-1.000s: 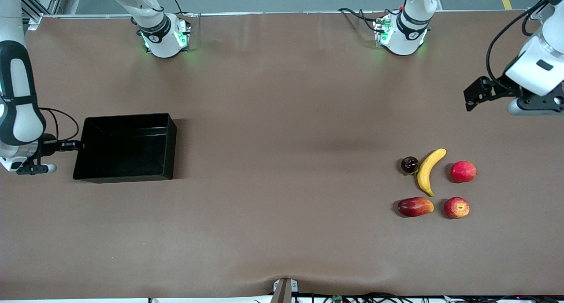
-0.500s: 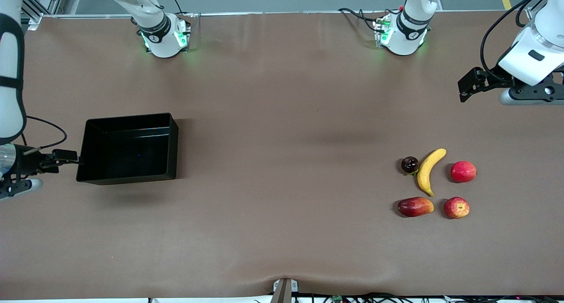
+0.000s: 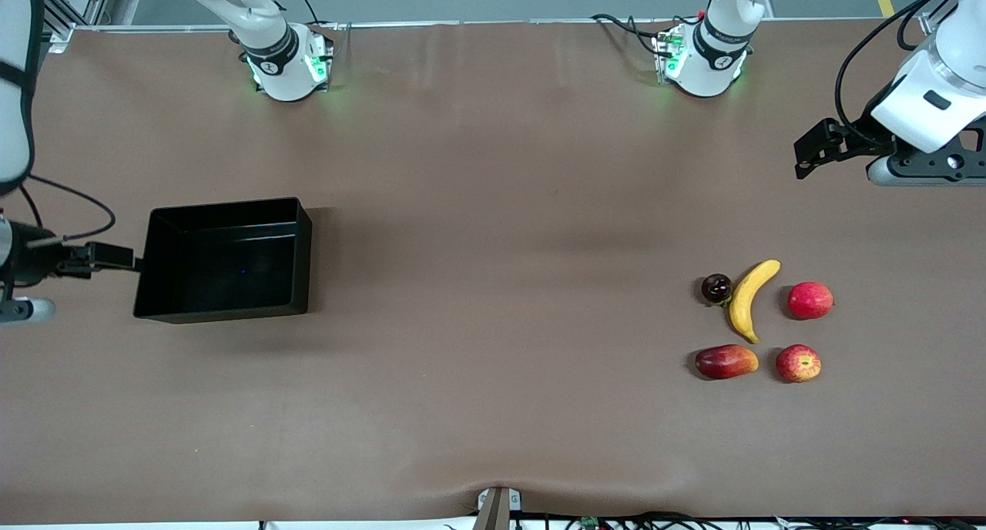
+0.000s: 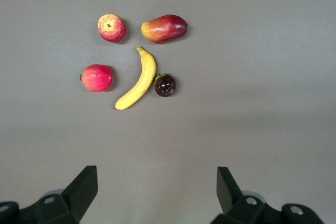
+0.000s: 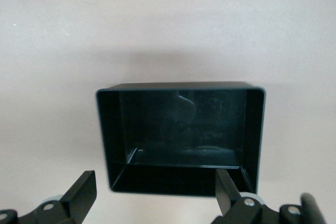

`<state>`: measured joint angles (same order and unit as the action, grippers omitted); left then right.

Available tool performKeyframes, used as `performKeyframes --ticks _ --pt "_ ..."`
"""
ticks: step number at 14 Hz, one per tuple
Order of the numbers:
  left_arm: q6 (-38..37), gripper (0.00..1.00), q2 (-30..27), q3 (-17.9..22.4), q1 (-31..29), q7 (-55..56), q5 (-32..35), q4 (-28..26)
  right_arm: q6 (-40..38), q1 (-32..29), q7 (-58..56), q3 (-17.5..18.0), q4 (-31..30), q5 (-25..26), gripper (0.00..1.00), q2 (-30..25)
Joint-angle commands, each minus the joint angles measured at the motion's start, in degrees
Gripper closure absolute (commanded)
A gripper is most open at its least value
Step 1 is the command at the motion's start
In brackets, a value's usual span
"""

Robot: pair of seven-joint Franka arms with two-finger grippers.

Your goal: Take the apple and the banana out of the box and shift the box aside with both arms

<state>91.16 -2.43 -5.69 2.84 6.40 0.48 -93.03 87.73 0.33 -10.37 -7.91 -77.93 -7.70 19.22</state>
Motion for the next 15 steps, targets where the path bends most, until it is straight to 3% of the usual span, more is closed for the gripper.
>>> performKeyframes --ticks 1,4,5,8,10,12,15 --pt "0.77 0.00 -0.03 0.33 -0.20 0.19 -0.92 -0.31 -3.96 5.10 3.08 -0.09 -0.46 7.22 0.00 -5.75" --pt "1.47 0.00 0.06 0.42 -0.11 0.54 -0.92 -0.31 -5.28 4.86 -8.83 -1.31 -0.20 9.01 0.00 -7.96" --pt "1.56 0.00 0.06 0.33 -0.11 0.63 -0.92 -0.23 -9.03 3.98 -11.14 -1.49 -0.72 9.01 0.00 -10.49" --pt "1.47 0.00 -0.12 0.33 -0.11 0.63 -0.83 -0.40 -14.15 4.50 0.67 -1.06 -1.43 8.84 0.00 -14.90" --pt "1.47 0.00 -0.12 0.42 -0.11 0.72 -0.83 -0.40 -15.92 4.77 1.93 -0.97 -2.13 8.84 0.00 -17.45" --pt "1.47 0.00 -0.03 0.33 0.06 0.81 -0.83 -0.05 -11.73 4.59 1.49 -1.14 -7.91 8.84 0.00 -22.01" --pt "1.47 0.00 0.41 0.33 0.07 0.55 -0.74 0.30 -11.27 4.68 1.57 -1.14 -8.64 8.84 0.00 -22.12"
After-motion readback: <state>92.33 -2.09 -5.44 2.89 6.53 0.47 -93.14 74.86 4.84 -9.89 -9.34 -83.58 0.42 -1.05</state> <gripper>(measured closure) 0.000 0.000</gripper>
